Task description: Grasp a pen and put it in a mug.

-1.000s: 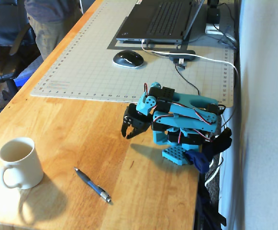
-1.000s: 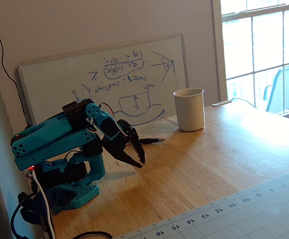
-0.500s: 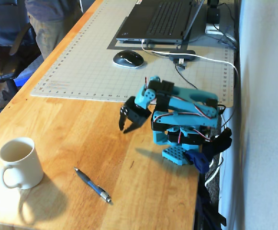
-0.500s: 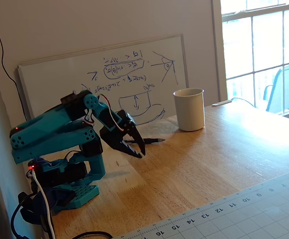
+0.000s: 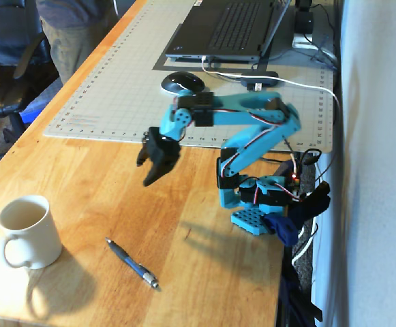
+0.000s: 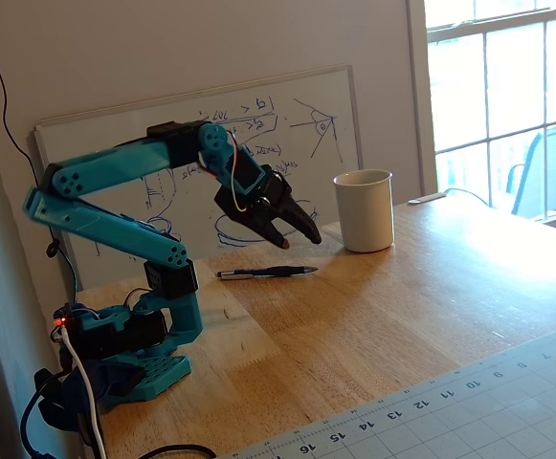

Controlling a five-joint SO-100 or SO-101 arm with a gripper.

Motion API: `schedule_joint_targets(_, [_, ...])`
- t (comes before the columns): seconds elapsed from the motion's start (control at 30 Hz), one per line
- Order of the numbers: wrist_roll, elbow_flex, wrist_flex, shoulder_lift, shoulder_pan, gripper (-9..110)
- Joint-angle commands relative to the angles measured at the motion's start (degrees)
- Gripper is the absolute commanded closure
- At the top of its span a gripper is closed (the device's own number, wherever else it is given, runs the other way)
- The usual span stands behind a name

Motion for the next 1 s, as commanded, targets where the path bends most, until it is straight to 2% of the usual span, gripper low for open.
schedule_joint_targets(0.0, [14.2,-11.4,-2.3,-8.4,-3.4,72])
schedule_joint_targets(0.2, [36.6,-20.2,-2.3,-18.1,-7.8,71])
schedule_joint_targets(0.37, [50.2,-24.2,-2.4,-24.9,-11.7,71])
schedule_joint_targets(0.57, [59.6,-27.1,-2.4,-33.0,-15.9,71])
schedule_joint_targets(0.97, [71.0,-36.3,-4.4,-46.4,-23.5,71])
